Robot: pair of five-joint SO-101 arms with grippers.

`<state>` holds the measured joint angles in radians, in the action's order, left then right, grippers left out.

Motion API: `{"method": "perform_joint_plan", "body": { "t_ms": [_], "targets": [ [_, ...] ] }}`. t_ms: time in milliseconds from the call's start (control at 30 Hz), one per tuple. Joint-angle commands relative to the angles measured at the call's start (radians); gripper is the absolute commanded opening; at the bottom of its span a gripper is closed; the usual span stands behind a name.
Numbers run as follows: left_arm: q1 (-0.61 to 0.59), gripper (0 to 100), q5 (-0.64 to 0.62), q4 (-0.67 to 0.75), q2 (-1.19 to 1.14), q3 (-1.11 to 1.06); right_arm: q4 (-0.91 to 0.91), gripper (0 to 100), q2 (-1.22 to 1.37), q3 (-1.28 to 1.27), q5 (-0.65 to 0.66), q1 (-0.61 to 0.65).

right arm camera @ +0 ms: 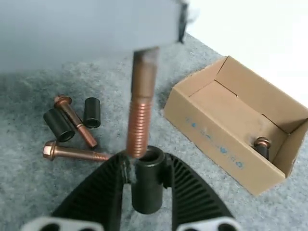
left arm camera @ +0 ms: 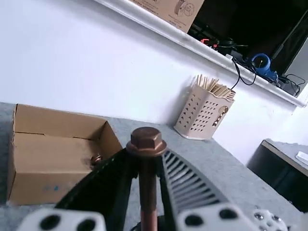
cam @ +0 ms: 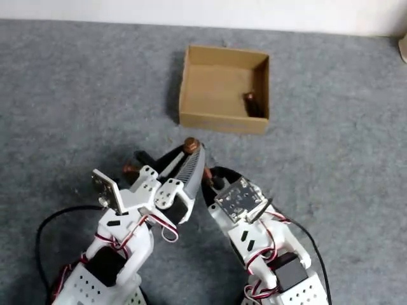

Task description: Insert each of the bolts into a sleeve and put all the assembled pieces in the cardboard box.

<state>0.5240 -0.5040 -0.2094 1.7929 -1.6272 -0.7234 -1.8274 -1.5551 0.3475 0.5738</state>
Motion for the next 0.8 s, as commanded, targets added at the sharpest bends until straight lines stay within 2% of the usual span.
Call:
{"method": "perform_joint_plan", "body": {
  "t_ms": [0, 233, 400, 767],
  "targets": [
    [0.016, 1, 0.008, 0.037, -0.001, 0.007, -0.001, 0.4, -0.013, 0.015, -0.009, 0.013],
    [0.022, 1, 0.008, 0.038, 0.004, -0.031, -0.001, 0.4, -0.013, 0.015, -0.009, 0.015],
    [0.018, 1, 0.008, 0.038, 0.007, -0.036, -0.001, 0.4, -0.013, 0.015, -0.009, 0.091],
    [0.015, 1, 0.008, 0.038, 0.005, -0.045, -0.001, 0.4, -0.013, 0.018, -0.009, 0.087]
  ]
}}
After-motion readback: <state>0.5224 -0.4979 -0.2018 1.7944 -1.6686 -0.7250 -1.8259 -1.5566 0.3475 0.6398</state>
